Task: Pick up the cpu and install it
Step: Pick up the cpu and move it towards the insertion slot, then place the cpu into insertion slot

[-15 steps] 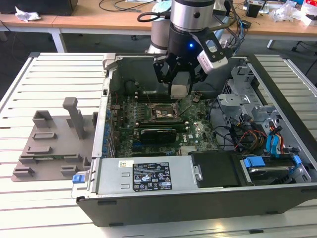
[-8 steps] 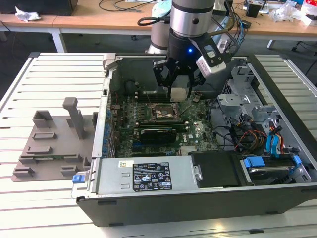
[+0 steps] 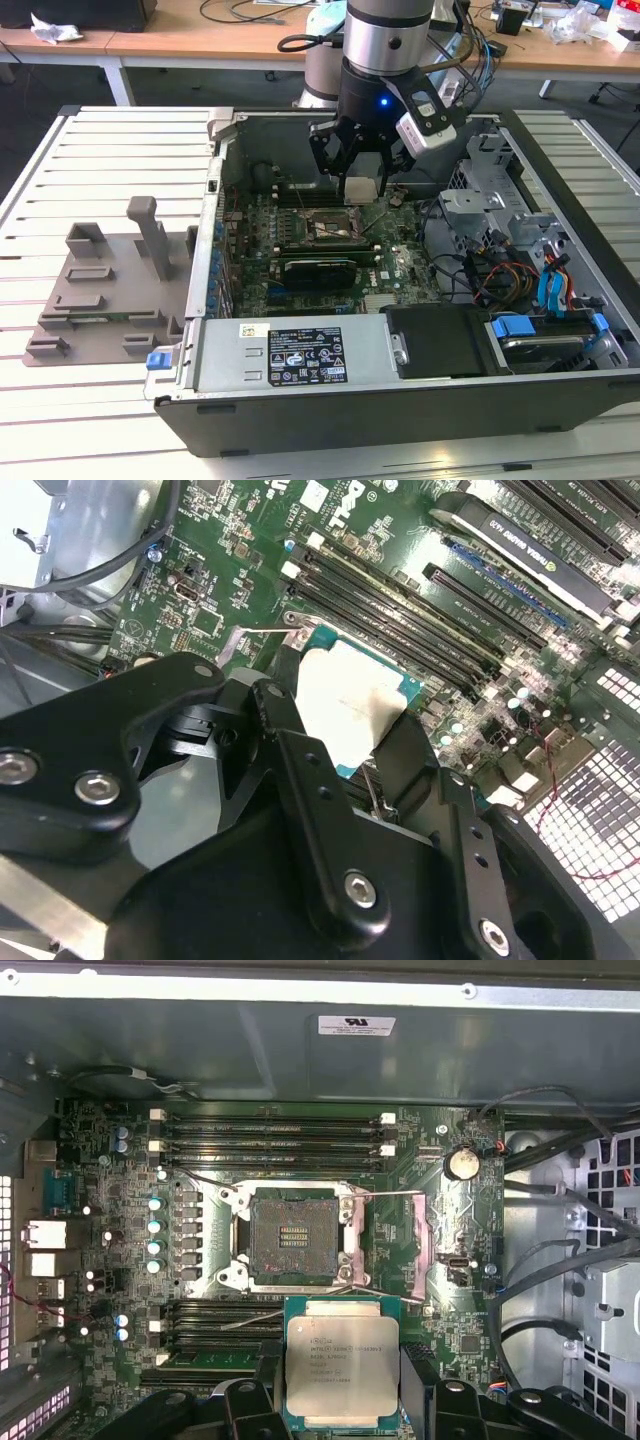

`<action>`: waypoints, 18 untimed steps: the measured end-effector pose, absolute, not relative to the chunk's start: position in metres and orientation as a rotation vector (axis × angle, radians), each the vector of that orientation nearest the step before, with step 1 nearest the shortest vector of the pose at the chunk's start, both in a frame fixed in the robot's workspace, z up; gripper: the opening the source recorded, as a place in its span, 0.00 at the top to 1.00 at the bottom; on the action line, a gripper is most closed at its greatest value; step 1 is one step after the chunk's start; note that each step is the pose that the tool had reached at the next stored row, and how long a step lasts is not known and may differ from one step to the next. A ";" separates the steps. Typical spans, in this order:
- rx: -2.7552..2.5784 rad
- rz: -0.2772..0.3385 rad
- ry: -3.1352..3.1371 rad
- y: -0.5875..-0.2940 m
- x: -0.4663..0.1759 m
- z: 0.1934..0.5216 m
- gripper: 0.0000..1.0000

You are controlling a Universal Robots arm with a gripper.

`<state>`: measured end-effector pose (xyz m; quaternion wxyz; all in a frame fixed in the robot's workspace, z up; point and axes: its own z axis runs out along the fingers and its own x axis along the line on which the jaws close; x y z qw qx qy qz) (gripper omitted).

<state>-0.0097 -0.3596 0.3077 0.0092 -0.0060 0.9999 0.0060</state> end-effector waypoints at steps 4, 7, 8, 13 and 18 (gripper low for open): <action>-0.019 0.019 3.123 -0.360 -0.010 0.308 0.45; -0.019 0.019 3.123 -0.360 -0.010 0.308 0.45; -0.019 0.019 3.123 -0.360 -0.010 0.307 0.45; -0.024 -0.079 3.130 -0.359 -0.010 0.307 0.45; -0.011 -0.083 3.130 -0.359 -0.010 0.307 0.45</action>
